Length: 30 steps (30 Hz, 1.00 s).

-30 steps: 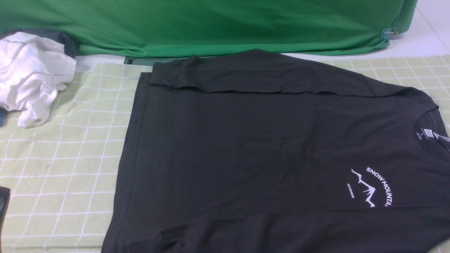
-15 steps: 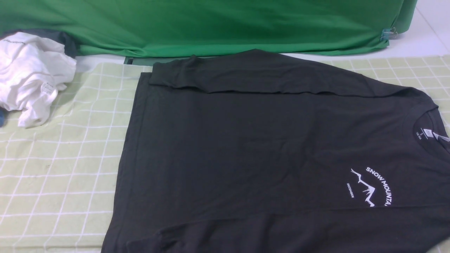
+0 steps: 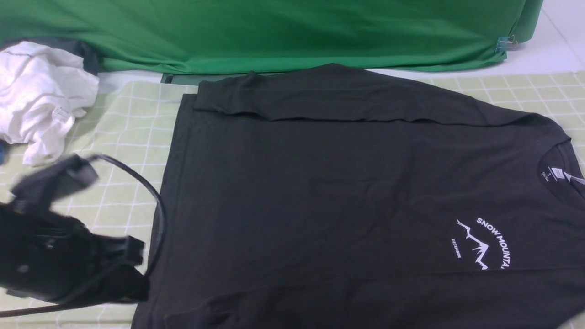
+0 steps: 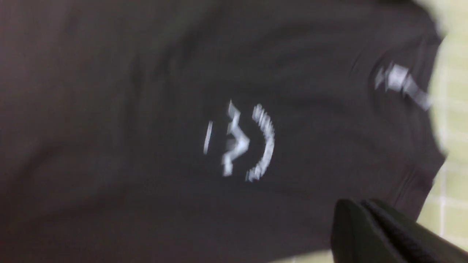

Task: Fold a long-sleeved shirt over a green coffee tablecloth.
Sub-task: 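Grasp the left edge of the dark T-shirt lying flat on the table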

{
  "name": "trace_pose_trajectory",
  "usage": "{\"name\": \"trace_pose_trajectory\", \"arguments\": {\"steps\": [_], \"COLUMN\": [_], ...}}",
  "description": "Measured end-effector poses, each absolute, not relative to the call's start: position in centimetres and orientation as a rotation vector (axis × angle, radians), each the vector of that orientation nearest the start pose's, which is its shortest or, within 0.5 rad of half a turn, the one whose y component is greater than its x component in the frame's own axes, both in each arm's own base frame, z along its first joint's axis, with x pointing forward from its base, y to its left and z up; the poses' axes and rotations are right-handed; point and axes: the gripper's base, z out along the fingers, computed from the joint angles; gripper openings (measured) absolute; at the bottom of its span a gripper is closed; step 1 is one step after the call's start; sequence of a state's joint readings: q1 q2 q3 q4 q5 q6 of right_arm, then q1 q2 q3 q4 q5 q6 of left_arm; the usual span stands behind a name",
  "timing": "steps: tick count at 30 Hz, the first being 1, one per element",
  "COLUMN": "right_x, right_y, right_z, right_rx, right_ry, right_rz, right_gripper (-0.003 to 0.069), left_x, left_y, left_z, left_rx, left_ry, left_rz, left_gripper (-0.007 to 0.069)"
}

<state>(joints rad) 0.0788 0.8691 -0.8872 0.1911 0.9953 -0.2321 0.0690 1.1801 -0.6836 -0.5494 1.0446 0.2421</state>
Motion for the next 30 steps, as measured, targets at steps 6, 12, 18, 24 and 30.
{"name": "trace_pose_trajectory", "arguments": {"steps": [6, 12, 18, 24, 30], "right_x": [16.8, 17.3, 17.5, 17.5, 17.5], "right_y": [2.8, 2.8, 2.8, 2.8, 2.8], "right_z": [32.6, 32.3, 32.4, 32.5, 32.5], "right_rx": [-0.337, -0.329, -0.306, -0.301, -0.301], "right_ry": [2.545, 2.551, 2.525, 2.521, 2.521], "right_rz": [0.189, 0.19, 0.189, 0.191, 0.191], "right_gripper": [0.0049, 0.0061, 0.007, 0.0073, 0.0082], "left_x": [20.1, 21.1, 21.5, 21.6, 21.3], "left_y": [-2.5, -2.8, -5.8, -6.8, -6.7], "left_z": [20.3, 18.1, 17.0, 16.5, 17.0], "left_rx": [-0.214, -0.254, -0.075, 0.0, 0.104], "left_ry": [2.942, 2.996, 3.008, 3.002, 3.082], "left_rz": [-0.661, -0.651, -0.597, -0.495, -0.456], "left_gripper": [0.0153, 0.0301, 0.037, 0.037, 0.037]}}
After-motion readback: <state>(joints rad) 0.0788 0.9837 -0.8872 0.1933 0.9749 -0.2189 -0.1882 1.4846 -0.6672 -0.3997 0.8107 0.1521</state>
